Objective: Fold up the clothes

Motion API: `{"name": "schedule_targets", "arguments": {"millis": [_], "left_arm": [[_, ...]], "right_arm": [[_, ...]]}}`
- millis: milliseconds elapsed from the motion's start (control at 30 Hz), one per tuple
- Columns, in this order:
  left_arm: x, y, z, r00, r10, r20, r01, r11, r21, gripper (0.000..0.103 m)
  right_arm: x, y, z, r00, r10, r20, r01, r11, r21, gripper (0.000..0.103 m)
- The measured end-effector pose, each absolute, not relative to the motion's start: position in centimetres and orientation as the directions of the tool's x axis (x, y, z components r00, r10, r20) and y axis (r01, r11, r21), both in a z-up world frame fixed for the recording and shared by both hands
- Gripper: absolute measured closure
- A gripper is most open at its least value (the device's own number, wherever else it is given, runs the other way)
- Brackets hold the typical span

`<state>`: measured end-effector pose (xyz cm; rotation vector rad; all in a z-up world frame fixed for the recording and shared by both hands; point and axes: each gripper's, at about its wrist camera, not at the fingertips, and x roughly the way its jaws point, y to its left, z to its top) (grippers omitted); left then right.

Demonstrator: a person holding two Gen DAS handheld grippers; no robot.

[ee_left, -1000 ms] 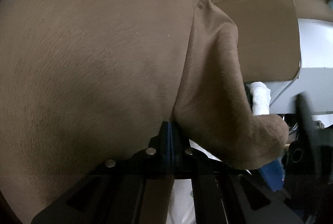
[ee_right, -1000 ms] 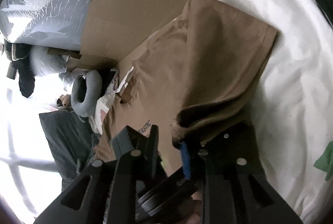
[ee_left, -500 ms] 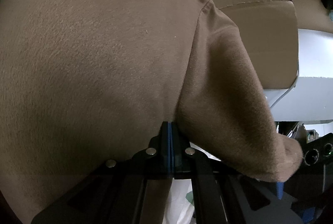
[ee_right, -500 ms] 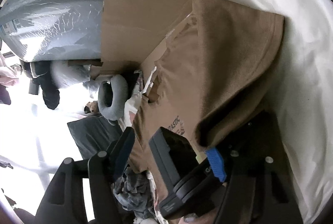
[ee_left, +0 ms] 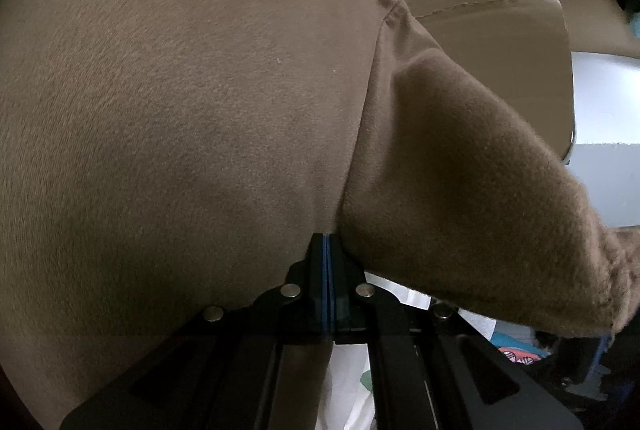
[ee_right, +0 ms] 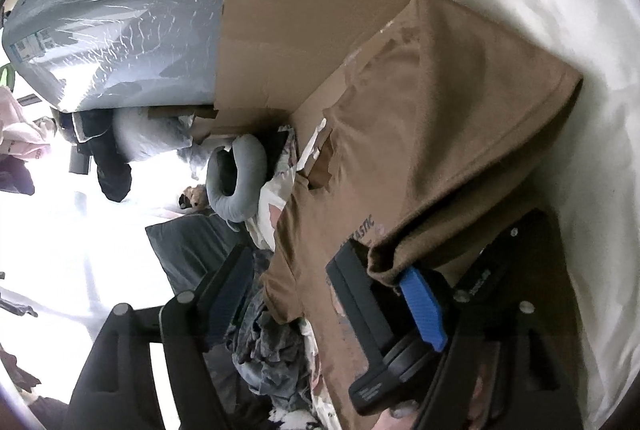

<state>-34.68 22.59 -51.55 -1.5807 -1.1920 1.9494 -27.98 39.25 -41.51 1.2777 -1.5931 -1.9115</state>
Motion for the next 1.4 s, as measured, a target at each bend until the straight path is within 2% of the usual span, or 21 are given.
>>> {"name": "schedule_targets", "arguments": {"millis": [267,467,767,933,1233,1400], "left_arm": [[-36.5,22.4,-51.9,-0.308,0.721,-0.62,0.236,-0.574,-0.784,0.101],[-36.0,23.3,-50.9,-0.289,0.713,-0.639,0.227,-0.598,-0.769,0.101],[-35.6,22.8,-49.5,-0.248,0.697,-0.673,0.201,-0.642,-0.74,0.1],[-35.0,22.7,-47.7,-0.199,0.692,-0.694,0.107,-0.689,-0.717,0.1],[-35.5,20.1,-45.1,-0.161,0.648,-0.744,-0.011,-0.755,-0.655,0.099],[-36.3,19.3,-44.0,-0.153,0.573,-0.805,-0.088,-0.819,-0.567,0.099]], "right_arm": [[-28.2,39.2,-41.2,-0.543,-0.753,-0.372,-0.26,-0.27,0.927,0.026],[-27.8,39.0,-39.7,-0.563,-0.769,-0.303,-0.219,-0.215,0.952,0.027],[-27.1,40.0,-39.9,-0.589,-0.732,-0.344,-0.232,-0.254,0.939,0.026],[-25.9,41.8,-40.8,-0.617,-0.693,-0.374,-0.268,-0.262,0.927,0.026],[-24.4,44.2,-42.6,-0.622,-0.601,-0.502,-0.355,-0.355,0.865,0.026],[-24.2,44.3,-43.4,-0.609,-0.577,-0.544,-0.368,-0.402,0.838,0.029]]}}
